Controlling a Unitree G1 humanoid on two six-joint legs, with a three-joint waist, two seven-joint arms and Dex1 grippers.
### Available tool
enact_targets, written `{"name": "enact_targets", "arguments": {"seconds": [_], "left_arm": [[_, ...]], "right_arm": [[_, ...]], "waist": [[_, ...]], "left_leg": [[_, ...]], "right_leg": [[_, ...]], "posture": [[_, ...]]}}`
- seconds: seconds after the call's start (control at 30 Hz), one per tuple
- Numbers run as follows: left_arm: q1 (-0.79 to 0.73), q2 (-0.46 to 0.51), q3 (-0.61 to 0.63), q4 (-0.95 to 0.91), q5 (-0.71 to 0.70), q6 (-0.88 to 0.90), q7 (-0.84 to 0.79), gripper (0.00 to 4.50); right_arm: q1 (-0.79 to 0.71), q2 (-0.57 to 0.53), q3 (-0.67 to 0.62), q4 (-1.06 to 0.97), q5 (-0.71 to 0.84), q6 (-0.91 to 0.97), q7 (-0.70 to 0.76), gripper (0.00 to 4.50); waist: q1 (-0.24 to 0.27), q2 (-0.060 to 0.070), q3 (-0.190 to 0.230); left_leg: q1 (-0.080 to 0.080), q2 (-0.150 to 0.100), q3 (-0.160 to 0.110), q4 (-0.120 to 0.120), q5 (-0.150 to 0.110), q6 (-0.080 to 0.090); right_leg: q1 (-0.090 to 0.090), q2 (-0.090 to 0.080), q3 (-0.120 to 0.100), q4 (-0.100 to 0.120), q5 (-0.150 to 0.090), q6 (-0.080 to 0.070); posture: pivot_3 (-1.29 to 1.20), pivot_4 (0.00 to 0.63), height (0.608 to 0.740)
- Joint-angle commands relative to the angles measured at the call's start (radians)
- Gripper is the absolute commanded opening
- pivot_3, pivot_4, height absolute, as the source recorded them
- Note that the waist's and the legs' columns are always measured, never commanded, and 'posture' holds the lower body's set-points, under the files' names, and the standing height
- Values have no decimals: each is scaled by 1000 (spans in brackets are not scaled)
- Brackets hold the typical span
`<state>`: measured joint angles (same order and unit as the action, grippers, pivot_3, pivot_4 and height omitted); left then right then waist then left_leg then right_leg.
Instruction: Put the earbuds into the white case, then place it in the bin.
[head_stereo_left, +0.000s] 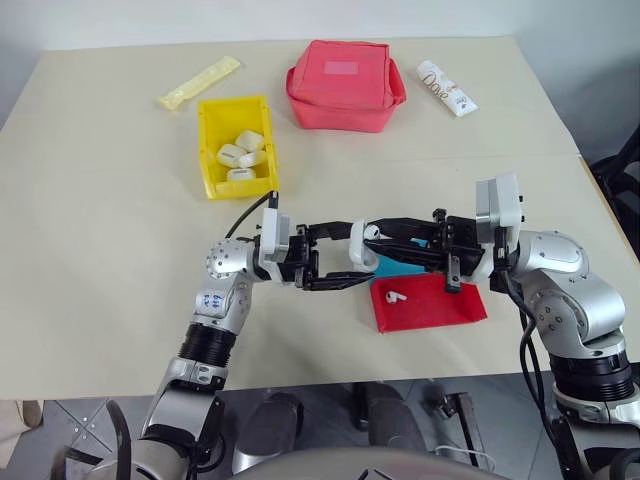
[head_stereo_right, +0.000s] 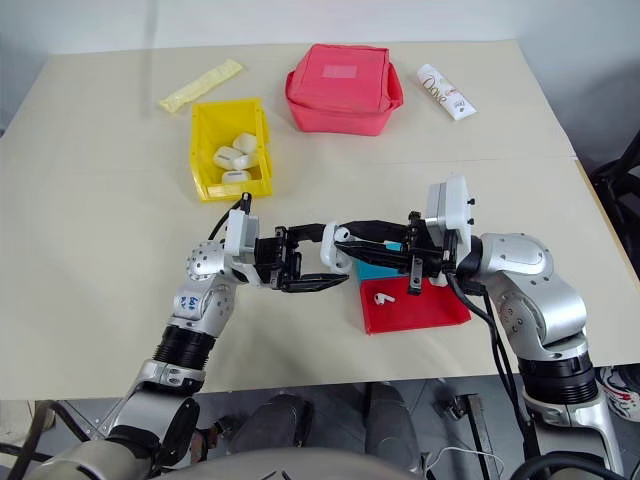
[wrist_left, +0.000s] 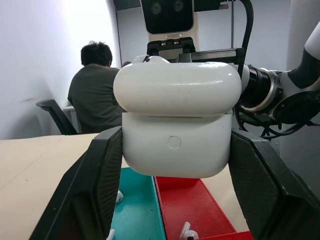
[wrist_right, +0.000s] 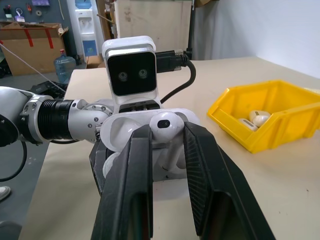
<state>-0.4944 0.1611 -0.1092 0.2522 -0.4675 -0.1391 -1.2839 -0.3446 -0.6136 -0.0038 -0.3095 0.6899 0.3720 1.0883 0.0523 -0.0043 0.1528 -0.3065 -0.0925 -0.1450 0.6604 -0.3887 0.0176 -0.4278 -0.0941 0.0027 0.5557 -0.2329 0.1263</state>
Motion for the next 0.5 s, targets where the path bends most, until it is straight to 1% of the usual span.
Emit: {"name": "enact_targets", "arguments": {"seconds": [0.03, 0.33, 0.5], "left_arm": [[-48, -7, 69, -23, -48, -42, 27, 2782], [-63, -21, 70, -2, -46, -58, 29, 2782], [-73, -25, 74, 7, -48, -62, 30, 2782]], "right_arm": [[24, -40, 7, 24, -24, 20, 37, 509], [-18, -24, 36, 87, -46, 5, 50, 509], [-17, -19, 43, 118, -52, -24, 71, 509]], "waist": [[0, 0, 0], [0, 0, 0], [0, 0, 0]], "left_leg": [[0, 0, 0, 0, 0, 0], [0, 0, 0, 0, 0, 0], [0, 0, 0, 0, 0, 0]], "right_leg": [[0, 0, 0, 0, 0, 0], [0, 0, 0, 0, 0, 0], [0, 0, 0, 0, 0, 0]], "posture": [[0, 150, 740], [0, 150, 740], [0, 150, 740]]}}
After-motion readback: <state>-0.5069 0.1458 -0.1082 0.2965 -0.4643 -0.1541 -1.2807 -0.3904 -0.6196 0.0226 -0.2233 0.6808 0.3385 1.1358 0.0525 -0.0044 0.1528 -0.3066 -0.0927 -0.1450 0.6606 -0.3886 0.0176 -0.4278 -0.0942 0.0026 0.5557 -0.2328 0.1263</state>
